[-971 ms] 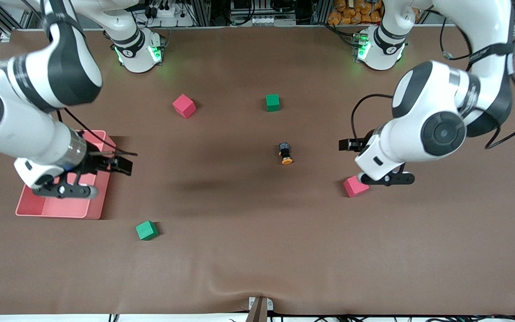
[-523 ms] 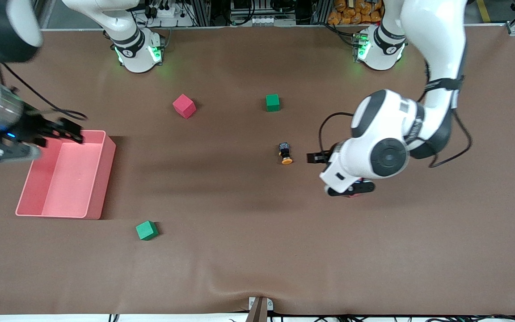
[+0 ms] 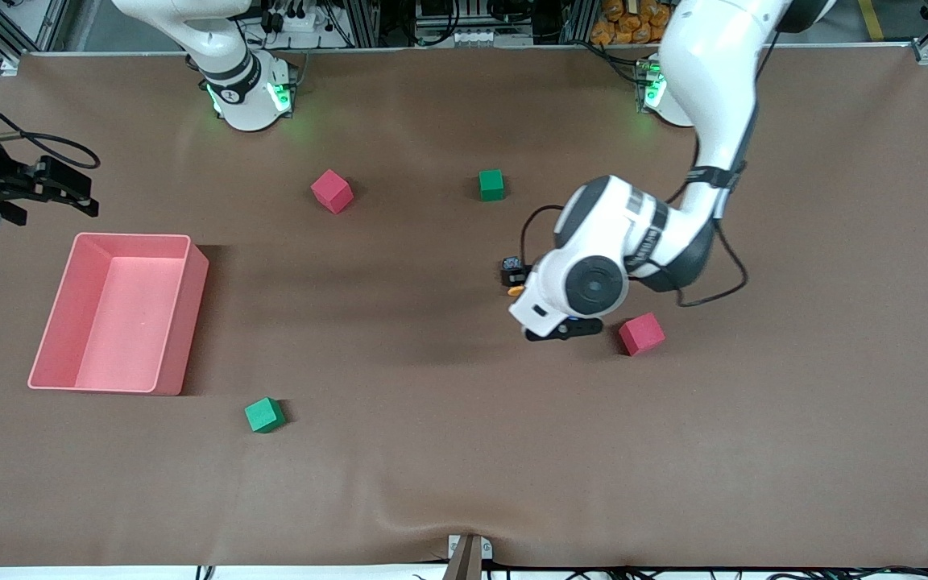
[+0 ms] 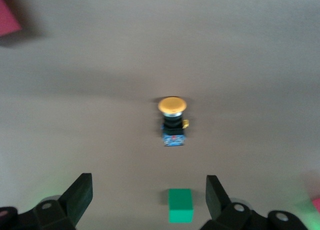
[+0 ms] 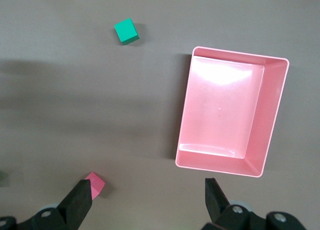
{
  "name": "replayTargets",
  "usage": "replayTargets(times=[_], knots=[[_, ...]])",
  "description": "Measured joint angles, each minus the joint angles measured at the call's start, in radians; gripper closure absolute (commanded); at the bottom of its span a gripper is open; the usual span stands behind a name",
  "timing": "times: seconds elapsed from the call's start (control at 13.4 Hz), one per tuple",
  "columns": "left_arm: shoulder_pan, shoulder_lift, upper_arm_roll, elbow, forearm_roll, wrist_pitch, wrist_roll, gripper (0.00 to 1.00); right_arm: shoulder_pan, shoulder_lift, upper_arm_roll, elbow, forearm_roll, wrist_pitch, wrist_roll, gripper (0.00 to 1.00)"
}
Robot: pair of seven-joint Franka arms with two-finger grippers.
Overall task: Place and upright button with both arms
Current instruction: 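Withdraw the right gripper while the left gripper reaches the button, then close the left gripper on the button body and lift it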
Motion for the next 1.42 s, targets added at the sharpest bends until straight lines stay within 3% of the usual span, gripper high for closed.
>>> replayTargets(times=[0.67,1.42], knots=[[-0.017,0.099,0.006,-0.044,-0.002,0.181,-0.077,0.00,-0.005,0.012,-0.005,0.017,-0.011,0.009,0.057,0.00],[-0.092,0.105,0.003,-0.168,-0.002,0.305,-0.138,0.01,-0.004,0.012,0.002,0.019,-0.011,0.016,0.058,0.00]])
